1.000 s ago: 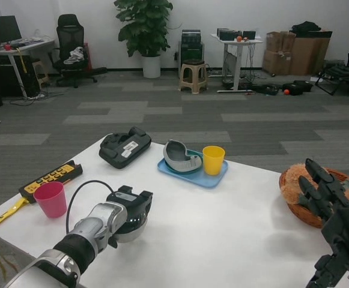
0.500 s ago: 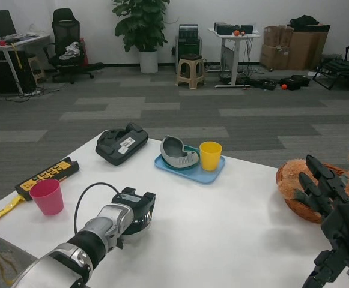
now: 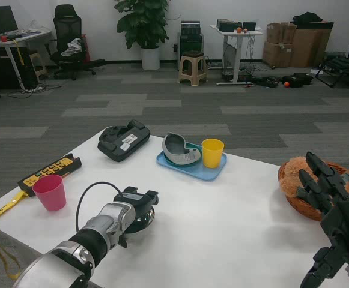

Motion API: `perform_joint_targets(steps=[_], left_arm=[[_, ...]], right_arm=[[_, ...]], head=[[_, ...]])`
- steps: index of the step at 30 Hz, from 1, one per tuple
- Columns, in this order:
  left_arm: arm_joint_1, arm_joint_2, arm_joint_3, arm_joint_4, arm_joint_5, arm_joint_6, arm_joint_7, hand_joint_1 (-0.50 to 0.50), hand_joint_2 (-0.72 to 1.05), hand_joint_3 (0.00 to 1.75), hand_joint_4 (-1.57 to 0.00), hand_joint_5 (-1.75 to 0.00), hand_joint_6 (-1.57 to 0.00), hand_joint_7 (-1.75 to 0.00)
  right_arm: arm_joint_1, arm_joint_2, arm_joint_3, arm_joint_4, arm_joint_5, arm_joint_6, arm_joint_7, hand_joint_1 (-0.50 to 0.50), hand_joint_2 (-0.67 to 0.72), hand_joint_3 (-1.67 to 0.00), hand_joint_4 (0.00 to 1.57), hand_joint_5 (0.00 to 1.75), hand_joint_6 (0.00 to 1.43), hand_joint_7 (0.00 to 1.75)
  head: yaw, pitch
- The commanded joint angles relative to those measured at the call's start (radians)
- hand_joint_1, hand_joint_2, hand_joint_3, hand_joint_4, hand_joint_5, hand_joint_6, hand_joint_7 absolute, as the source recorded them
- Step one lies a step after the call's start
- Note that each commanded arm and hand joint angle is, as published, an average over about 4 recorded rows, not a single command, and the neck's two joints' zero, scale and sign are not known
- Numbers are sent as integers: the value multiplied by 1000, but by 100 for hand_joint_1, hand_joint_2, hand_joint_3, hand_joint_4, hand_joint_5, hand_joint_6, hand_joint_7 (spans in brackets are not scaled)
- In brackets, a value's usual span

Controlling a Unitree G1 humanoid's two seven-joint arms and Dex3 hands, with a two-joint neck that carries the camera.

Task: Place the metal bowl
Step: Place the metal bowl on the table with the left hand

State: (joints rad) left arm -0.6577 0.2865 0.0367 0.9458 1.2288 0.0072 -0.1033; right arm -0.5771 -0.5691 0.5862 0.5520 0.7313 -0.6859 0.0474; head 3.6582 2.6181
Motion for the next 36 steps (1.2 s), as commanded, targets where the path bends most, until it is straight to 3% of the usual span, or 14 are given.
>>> perform_joint_targets(steps=[1,6,10,15,19,26,30,36], left_arm=[[-3,1,8,21,-12,-6,-2,-49,105,96,0,-144,0,-58],[-2,3,2,35,-11,-27,-21,-48,105,52,0,-128,0,-56],[1,3,6,42,-12,-28,-44,-48,87,26,0,-113,0,-47],[26,0,34,18,-10,-36,-50,-47,69,20,0,-113,0,-33],[59,-7,64,-48,-7,-38,-45,-47,69,15,0,-118,0,-31],[111,0,73,-167,2,-39,-42,-48,87,15,0,-121,0,-28],[144,4,114,-256,-8,-50,-44,-46,80,9,0,-121,0,-28],[195,20,131,-385,-48,-55,-55,-46,87,9,0,-123,0,-28]], right_arm=[[2,-1,2,-3,7,-3,0,-8,72,0,0,0,0,7],[3,0,3,0,8,-3,0,-8,72,0,0,0,0,7],[2,0,2,3,8,-3,0,-8,72,0,0,0,0,7],[3,5,-1,2,8,-5,-1,-8,72,0,0,0,0,7],[5,5,0,2,8,-10,-1,-8,72,0,0,0,0,7],[10,5,-2,-1,10,-12,-3,-6,72,0,0,0,0,7],[11,5,-2,-2,10,-14,-3,-8,72,0,0,0,0,7],[11,5,-2,0,12,-17,-4,-8,72,0,0,0,0,7]], head=[[8,1],[13,-6],[10,-7],[4,-9],[9,-4],[10,7],[14,15],[20,35]])
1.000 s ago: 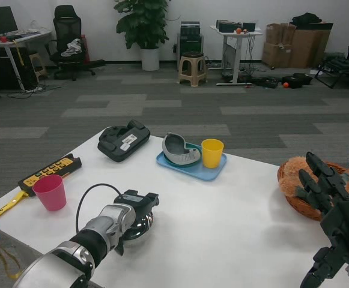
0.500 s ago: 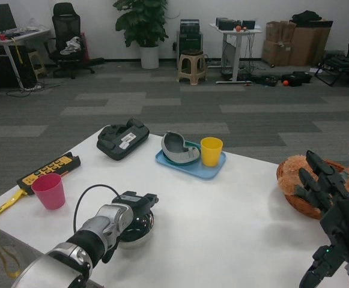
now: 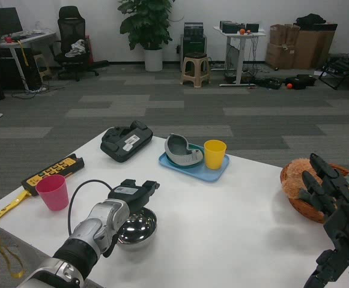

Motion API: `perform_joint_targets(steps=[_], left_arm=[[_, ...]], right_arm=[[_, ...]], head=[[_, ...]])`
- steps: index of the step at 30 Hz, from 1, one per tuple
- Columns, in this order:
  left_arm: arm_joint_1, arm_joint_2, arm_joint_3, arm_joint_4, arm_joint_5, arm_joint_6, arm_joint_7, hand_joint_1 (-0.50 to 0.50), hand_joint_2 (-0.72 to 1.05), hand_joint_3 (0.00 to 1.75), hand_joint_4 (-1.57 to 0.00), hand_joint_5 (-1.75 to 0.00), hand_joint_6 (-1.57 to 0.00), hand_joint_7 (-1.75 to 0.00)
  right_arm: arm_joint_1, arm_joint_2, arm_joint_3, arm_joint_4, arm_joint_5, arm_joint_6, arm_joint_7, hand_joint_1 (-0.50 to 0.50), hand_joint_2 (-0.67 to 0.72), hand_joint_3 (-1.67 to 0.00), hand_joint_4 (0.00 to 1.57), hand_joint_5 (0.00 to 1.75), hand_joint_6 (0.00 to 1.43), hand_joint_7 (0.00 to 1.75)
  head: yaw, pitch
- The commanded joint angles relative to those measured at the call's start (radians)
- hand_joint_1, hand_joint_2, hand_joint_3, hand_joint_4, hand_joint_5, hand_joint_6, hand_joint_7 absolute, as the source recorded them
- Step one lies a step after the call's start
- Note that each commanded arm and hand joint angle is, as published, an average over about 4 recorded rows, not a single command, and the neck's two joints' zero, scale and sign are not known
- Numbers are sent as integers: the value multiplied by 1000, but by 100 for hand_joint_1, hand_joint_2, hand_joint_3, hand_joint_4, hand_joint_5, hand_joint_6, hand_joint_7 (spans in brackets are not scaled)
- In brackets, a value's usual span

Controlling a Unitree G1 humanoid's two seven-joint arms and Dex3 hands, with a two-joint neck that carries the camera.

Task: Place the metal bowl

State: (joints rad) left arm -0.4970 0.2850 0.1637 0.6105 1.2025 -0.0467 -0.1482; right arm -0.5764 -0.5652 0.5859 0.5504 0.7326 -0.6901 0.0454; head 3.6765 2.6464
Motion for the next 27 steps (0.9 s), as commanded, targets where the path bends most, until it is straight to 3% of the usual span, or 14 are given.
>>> perform_joint_targets(steps=[1,7,10,14,17,24,27], left_arm=[[41,25,0,-67,-30,-1,-12,-46,87,9,0,-123,0,-28],[89,48,-26,-186,-107,-1,-21,-46,87,9,0,-123,0,-28],[126,52,-33,-297,-205,-4,-19,-46,87,9,0,-123,0,-28],[149,13,13,-396,-312,-38,-1,-46,91,9,0,-115,0,-28],[153,-1,28,-447,-339,-74,20,-46,96,9,0,-113,0,-28],[142,18,-4,-590,-395,-68,84,-46,96,9,0,-115,0,-28],[130,1,20,-637,-431,-64,96,-46,96,9,0,-115,0,-28]], right_arm=[[10,1,-1,2,11,-13,-1,-7,72,0,0,0,0,7],[9,-1,-3,2,12,-16,-2,-6,72,0,0,0,0,7],[9,-2,-3,2,14,-19,-3,-5,72,0,0,0,0,7],[7,-3,-3,5,16,-20,-5,-8,72,0,0,0,0,7],[4,-4,-1,8,17,-20,-6,-6,72,0,0,0,0,7],[3,-4,-3,6,17,-26,-7,-5,72,0,0,0,0,7],[3,-4,-4,2,20,-32,-7,-4,72,0,0,0,0,7]], head=[[2,9],[9,29],[16,39],[24,51],[34,64],[15,93],[-9,115]])
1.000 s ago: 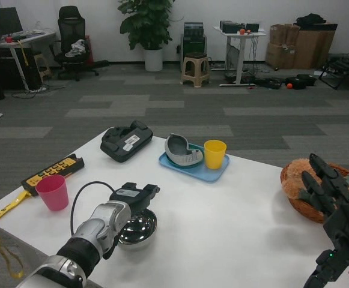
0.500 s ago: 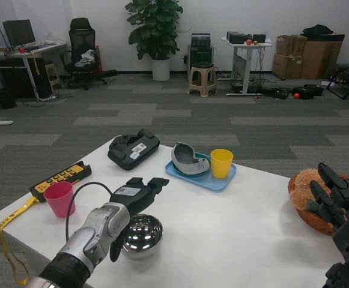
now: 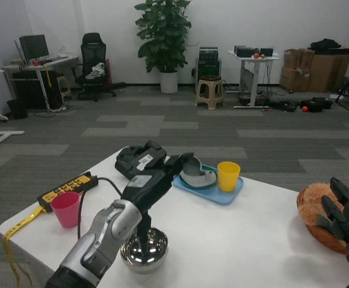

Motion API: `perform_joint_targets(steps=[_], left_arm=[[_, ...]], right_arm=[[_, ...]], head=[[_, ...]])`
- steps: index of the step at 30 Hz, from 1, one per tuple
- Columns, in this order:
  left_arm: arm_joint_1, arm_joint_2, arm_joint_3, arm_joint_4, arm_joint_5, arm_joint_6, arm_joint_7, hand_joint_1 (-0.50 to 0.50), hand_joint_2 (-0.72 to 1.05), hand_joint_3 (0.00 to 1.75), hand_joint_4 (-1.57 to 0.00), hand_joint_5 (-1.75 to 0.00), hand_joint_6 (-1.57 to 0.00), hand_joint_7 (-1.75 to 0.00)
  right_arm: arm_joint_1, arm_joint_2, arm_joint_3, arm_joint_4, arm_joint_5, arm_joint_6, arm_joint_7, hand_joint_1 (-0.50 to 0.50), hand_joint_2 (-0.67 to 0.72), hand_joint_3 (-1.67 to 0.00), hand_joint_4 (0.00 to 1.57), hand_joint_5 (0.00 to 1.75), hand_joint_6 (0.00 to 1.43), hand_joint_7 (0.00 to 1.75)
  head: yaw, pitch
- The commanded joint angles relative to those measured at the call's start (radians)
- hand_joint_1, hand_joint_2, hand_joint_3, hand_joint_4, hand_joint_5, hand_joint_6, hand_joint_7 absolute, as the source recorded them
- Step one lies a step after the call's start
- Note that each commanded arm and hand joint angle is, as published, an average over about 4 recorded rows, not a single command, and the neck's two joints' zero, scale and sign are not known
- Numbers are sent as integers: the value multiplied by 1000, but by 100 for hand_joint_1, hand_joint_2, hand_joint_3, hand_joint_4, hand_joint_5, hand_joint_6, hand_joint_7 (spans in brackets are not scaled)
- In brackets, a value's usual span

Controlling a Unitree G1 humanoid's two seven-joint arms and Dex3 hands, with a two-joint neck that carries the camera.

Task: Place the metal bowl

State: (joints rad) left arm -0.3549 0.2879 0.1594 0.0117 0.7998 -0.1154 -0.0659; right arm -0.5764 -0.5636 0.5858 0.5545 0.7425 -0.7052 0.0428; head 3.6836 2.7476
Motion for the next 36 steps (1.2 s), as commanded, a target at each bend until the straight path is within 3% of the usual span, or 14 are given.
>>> perform_joint_targets(steps=[1,8,18,21,36], left_arm=[[-14,-14,39,-47,-33,5,11,-46,96,9,0,-115,0,-28],[18,-112,170,-223,-40,-19,-45,-46,96,9,0,-113,0,-28],[120,-116,179,-337,-59,-29,-46,-46,96,9,0,-118,0,-28],[145,-119,188,-350,-63,-29,-49,-46,96,9,0,-113,0,-28],[229,-145,227,-385,-73,-29,-45,-46,96,9,0,-123,0,-28]], right_arm=[[3,-6,-5,-3,11,-20,-4,-4,72,0,0,0,0,7],[11,-7,-11,-15,14,-22,-5,-4,72,0,0,0,0,10],[4,-2,-9,-13,14,-22,-5,-8,72,0,0,0,0,7],[-4,0,-8,-13,14,-22,-4,-8,72,0,0,0,0,7],[-86,8,2,5,5,-22,-5,-8,72,0,0,0,0,7]], head=[[-26,21],[-114,41],[-213,41],[-219,41],[-208,30]])
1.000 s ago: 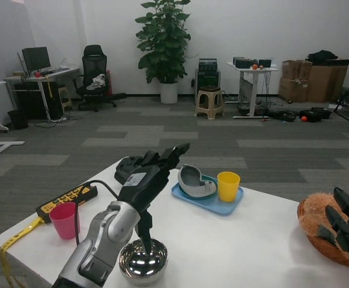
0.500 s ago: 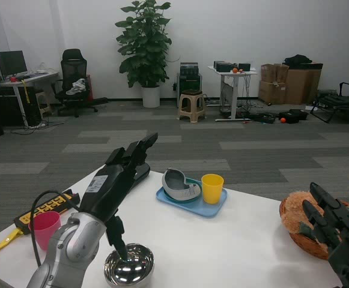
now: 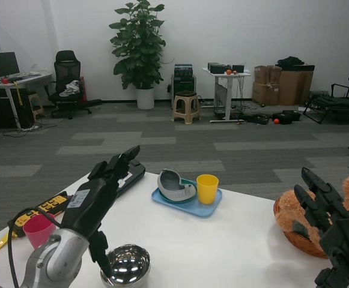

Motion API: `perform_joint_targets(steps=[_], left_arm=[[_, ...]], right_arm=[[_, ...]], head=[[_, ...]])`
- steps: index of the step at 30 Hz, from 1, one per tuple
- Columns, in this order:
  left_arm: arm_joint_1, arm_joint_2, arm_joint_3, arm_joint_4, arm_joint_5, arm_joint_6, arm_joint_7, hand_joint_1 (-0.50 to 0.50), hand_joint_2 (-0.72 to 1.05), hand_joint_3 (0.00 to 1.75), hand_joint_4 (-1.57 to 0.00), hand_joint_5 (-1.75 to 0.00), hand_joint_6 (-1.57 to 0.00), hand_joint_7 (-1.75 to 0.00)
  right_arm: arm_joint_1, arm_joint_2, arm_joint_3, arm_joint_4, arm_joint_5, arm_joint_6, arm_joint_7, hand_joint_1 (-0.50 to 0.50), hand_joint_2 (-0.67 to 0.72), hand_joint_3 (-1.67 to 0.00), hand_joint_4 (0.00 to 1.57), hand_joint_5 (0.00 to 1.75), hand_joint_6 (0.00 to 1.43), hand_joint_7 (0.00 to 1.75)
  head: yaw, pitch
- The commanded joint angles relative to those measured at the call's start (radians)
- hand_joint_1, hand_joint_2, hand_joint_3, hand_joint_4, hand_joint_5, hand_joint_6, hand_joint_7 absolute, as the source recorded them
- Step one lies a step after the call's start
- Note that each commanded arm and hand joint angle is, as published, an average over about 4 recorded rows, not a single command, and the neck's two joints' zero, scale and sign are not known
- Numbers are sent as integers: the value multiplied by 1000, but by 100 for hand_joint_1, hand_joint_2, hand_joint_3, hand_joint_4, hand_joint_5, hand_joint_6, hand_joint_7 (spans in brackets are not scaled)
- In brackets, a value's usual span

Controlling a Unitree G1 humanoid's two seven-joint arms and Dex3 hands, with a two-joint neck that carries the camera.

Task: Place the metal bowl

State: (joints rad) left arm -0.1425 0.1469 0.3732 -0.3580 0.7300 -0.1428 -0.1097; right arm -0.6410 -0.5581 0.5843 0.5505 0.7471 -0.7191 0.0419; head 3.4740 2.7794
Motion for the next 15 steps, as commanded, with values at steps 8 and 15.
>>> perform_joint_targets(steps=[8,15], left_arm=[[18,-4,17,-26,-4,-16,8,-46,96,9,0,-123,0,-28],[17,-7,19,-53,-3,-36,22,-46,96,9,0,-123,0,-28]], right_arm=[[-25,4,7,9,0,-9,-5,-8,72,0,0,0,0,7],[-25,4,12,9,0,-8,-5,-8,72,0,0,0,0,7]], head=[[4,-6],[10,0]])
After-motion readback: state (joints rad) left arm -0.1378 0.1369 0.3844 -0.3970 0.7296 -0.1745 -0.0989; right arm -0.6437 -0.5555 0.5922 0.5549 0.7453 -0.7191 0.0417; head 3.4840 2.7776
